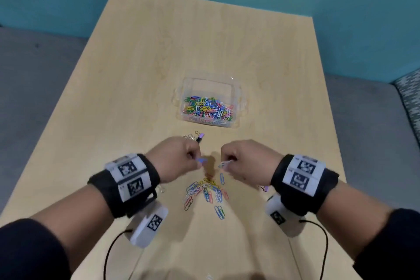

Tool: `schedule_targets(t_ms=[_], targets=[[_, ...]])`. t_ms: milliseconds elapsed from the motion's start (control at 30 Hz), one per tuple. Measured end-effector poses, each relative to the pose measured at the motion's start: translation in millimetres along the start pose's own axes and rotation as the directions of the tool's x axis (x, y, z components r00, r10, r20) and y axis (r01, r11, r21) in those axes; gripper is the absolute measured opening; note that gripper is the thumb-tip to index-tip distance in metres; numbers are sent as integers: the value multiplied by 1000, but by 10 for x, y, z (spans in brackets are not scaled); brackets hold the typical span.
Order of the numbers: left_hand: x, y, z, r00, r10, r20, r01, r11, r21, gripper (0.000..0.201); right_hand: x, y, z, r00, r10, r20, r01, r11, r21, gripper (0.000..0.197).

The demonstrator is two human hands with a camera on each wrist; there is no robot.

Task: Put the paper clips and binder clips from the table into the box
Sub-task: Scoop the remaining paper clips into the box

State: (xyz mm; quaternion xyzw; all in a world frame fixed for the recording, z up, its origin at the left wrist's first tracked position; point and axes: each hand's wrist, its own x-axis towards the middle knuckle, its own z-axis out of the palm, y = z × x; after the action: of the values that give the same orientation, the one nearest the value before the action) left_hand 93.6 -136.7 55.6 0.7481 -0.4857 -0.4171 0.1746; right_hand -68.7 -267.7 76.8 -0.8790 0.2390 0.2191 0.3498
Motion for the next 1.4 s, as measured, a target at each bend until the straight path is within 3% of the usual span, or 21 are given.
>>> schedule_targets(t_ms=[100,233,333,400,467,600,667,767,833,1000,1133,1233,1300,1400], targets=[[246,85,-347,995,-15,-99,2,991,-131,14,169,25,-378,994,15,-109,0,991,135,17],[665,175,-672,955,-41,-292,33,999,-33,9,526,117,-734,939,126,-321,-18,948,319,9],[871,240,-708,934,-64,-351,84,996,42,10,763,117,-824,907,152,-391,-47,963,266,9],[925,276,-682,936,-48,-348,82,993,82,8,833,92,-832,920,148,-363,-62,969,240,3],[893,268,-678,930,-55,-363,78,996,47,13,812,136,-832,921,172,-350,-101,972,212,20],[562,135,-588,887,-9,-461,16,1000,12,12,501,254,-701,848,166,-503,-99,983,157,16],[333,39,-351,912,25,-409,-7,999,46,8,320,267,-421,882,127,-454,-100,991,84,14],[66,-141,175,973,16,-229,20,988,154,13,164,279,155,965,144,-221,-144,989,17,17],[-25,-260,497,989,-11,-148,46,972,232,18,116,267,475,970,196,-142,-196,981,12,19],[-87,-327,934,986,76,-146,-12,917,398,23,69,65,940,959,144,-246,-155,988,-27,19],[-200,-337,937,976,166,-139,-95,904,417,22,-55,23,1048,979,35,-199,-57,993,-106,11],[-387,-473,863,976,101,-191,-44,958,283,17,-243,160,1054,963,17,-267,-23,1000,-19,16],[-534,-590,862,980,11,-200,27,982,185,32,-384,277,1108,949,107,-298,-103,994,29,20],[-663,-644,961,989,-46,-142,73,979,191,54,-531,334,1285,949,219,-226,-212,976,56,44]])
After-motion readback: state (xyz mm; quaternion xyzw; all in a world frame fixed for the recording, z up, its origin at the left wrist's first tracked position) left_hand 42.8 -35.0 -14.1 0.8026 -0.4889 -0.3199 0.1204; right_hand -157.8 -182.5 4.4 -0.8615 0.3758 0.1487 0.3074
